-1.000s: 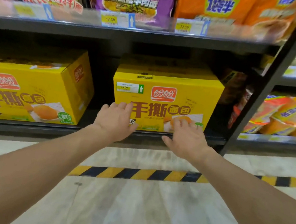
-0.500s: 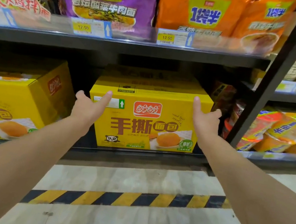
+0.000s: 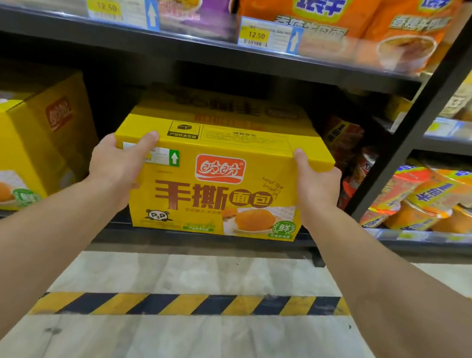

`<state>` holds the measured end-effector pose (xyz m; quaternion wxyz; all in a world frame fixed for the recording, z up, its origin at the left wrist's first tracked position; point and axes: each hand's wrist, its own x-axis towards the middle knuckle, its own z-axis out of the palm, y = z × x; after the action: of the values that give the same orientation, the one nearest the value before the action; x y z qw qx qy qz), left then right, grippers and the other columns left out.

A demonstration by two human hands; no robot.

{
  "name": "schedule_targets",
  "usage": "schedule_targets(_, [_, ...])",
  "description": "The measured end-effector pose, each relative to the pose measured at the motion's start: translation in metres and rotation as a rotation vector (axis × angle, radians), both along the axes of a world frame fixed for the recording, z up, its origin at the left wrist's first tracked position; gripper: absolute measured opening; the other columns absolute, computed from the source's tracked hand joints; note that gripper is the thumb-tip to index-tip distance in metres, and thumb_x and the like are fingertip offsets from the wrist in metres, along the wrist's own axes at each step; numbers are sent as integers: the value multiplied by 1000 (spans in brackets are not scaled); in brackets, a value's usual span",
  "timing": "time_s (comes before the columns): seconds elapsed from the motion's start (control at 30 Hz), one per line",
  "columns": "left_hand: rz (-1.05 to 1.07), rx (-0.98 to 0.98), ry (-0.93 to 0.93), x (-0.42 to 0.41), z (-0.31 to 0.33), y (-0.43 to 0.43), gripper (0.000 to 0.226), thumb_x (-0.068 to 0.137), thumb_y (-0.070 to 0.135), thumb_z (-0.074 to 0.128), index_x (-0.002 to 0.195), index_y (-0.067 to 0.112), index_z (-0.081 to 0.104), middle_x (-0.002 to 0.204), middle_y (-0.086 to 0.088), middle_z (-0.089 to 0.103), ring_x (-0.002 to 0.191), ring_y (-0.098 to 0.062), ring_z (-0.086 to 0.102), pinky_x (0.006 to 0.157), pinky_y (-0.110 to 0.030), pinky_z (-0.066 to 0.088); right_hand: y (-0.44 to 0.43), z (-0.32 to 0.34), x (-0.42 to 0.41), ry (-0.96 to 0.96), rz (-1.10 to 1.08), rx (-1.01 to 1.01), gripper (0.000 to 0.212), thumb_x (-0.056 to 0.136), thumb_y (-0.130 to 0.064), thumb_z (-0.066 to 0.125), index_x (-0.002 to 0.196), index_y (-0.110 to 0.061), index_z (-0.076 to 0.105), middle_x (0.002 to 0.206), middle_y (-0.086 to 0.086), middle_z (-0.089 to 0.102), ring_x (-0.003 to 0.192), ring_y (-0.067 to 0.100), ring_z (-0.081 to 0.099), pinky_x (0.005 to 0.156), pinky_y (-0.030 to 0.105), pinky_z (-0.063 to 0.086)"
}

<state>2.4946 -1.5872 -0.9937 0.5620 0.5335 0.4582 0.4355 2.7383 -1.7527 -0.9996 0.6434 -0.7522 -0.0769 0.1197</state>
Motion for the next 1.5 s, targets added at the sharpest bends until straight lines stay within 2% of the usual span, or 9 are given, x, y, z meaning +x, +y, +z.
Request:
schedule_targets(0.3, [19,-25,-21,-38,8,-63,27,96,44,74,113,26,63,95,10,69,74,-5,67,48,-23,48,-64,2,-41,68,-8,64,74,87,-54,80,142,-19,44,112,-2,61,111,27,64,104,53,54])
schedule_targets(0.4, [27,-28,1,-50,11,-83,29,95,45,76,114,26,65,95,11,70,74,-5,67,52,-26,48,-87,6,-54,84,-22,80,74,90,-52,77,145,-17,41,107,-4,54,107,25,58,102,50,52])
schedule_targets(0.5, [22,-32,9,-62,7,-101,26,93,46,77,109,28,65,94,11,71,75,-6,70,44,-22,51,-105,4,-69,130,-44,112,69,90,-49,79,142,-22,42,113,-3,56,110,25,62,101,50,54])
schedule_targets(0.63, [16,-41,12,-85,4,-123,22,92,47,78,105,32,67,99,12,72,86,-6,70,58,-28,51,-131,1,-98,136,-82,145,51,90,-44,79,122,-33,42,98,-16,56,110,22,65,102,50,56])
schedule_targets(0.77, [24,-55,-3,-111,-3,-140,21,91,47,79,105,34,68,96,15,71,85,-4,69,67,-32,56,-152,1,-130,109,-102,151,53,88,-43,79,130,-28,50,108,-9,64,106,21,69,98,49,59])
schedule_targets(1.0, [-42,-52,-21,-156,-5,-180,17,90,47,80,96,34,70,91,15,71,80,-3,69,61,-29,53,-208,11,-190,58,-173,81,53,92,-43,77,129,-22,44,93,-13,53,104,22,61,94,43,54])
schedule_targets(1.13, [-70,-71,-1,-174,-9,-207,28,89,47,81,111,30,73,96,11,75,84,-6,73,60,-28,52,-243,-1,-213,109,-204,50,57,92,-46,77,132,-21,43,115,-1,57,102,23,59,91,44,53])
schedule_targets(1.33, [-81,-124,29,-182,-67,-240,27,91,44,80,113,28,74,96,11,74,82,-5,70,60,-26,50,-273,-67,-216,99,-190,42,54,91,-43,78,130,-19,49,114,-1,65,105,24,65,95,45,56])
schedule_targets(1.5, [-51,-149,112,-194,-93,-264,32,91,46,79,118,29,73,103,8,73,94,-14,71,82,-42,59,-288,-87,-216,113,-168,-69,62,88,-47,80,130,-18,45,127,9,61,113,30,65,95,47,56])
